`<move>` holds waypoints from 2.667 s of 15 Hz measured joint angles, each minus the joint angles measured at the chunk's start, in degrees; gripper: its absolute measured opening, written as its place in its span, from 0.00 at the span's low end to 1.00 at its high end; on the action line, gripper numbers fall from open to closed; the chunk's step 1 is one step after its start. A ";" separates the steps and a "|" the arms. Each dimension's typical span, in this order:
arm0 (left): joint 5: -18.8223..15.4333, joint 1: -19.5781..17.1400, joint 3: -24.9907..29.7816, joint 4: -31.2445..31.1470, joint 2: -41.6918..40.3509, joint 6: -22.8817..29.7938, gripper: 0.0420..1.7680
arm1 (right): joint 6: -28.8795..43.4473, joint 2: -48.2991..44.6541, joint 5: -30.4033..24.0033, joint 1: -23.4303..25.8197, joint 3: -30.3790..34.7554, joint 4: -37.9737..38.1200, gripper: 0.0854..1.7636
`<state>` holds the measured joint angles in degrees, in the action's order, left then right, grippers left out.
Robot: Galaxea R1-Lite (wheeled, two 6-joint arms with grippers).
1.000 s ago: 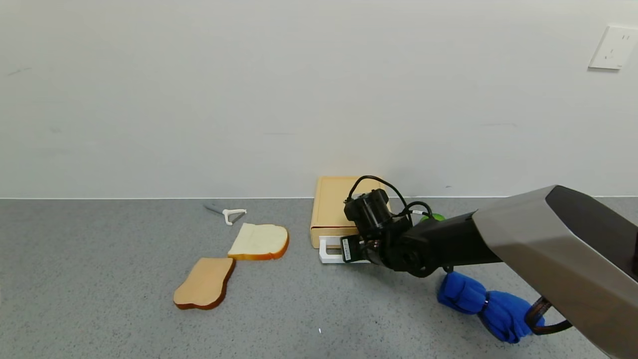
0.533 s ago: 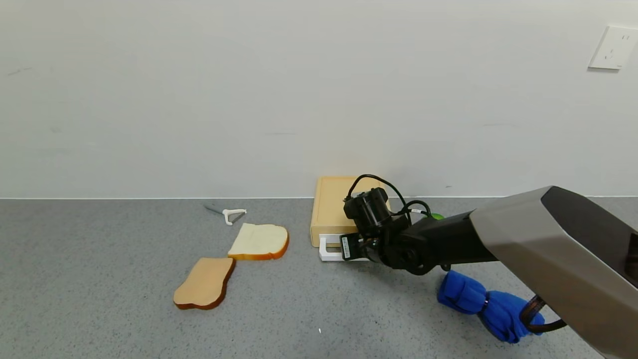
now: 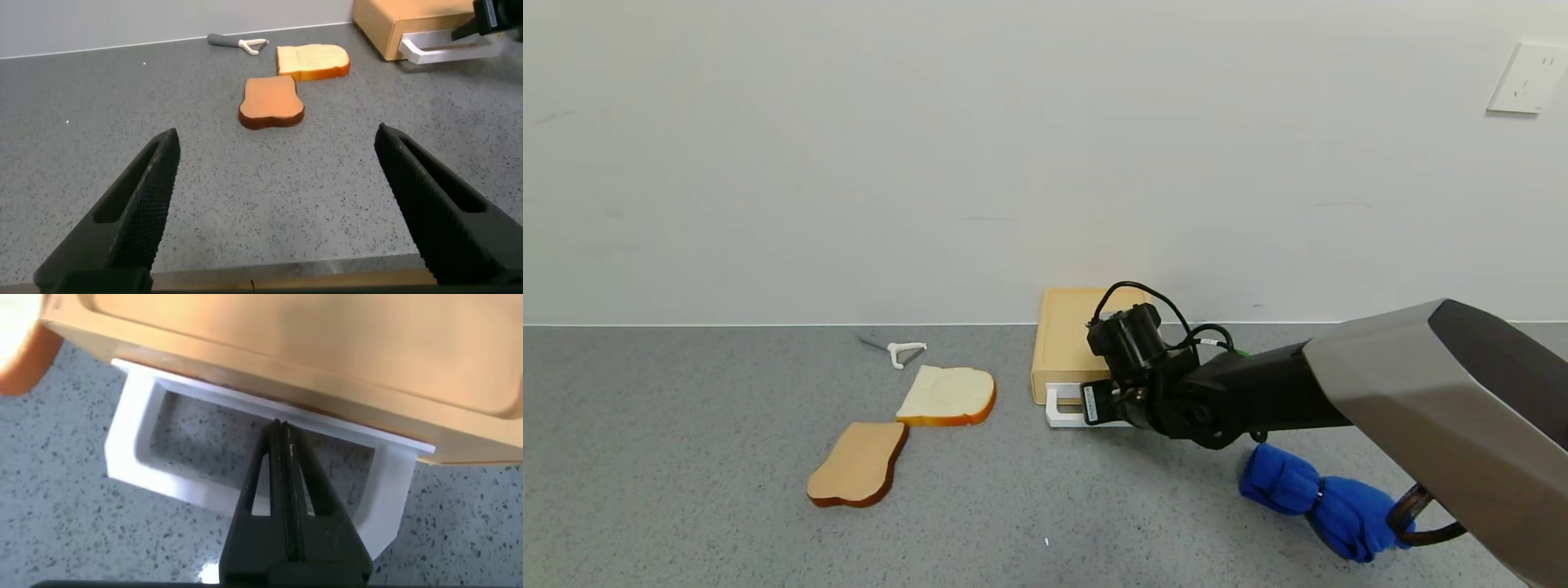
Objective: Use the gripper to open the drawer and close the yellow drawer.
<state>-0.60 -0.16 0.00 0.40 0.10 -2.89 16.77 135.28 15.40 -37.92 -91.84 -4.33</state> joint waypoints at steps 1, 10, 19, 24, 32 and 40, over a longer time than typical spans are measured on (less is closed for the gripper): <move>-0.02 0.00 0.00 0.01 0.00 0.02 0.97 | 0.06 -0.88 -0.07 -0.24 0.45 0.17 0.02; -0.02 0.00 0.00 0.00 0.00 0.02 0.97 | -1.04 -17.47 -4.51 -2.86 12.80 2.07 0.02; -0.02 0.00 0.00 0.00 0.00 0.00 0.97 | -15.57 -39.45 -13.03 0.37 31.71 6.58 0.02; -0.02 0.00 0.00 -0.18 0.00 0.00 0.97 | -15.73 -48.79 -17.54 4.88 39.73 6.41 0.36; -0.02 0.00 0.00 0.00 0.00 0.02 0.97 | -13.73 -58.23 -18.18 10.95 49.18 1.28 0.75; 0.00 0.00 0.00 0.01 0.00 0.02 0.97 | -13.64 -71.74 -17.92 17.04 56.63 2.13 0.89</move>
<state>-0.60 -0.16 0.00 0.41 0.10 -2.86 3.13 63.54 -2.52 -20.88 -35.22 -2.19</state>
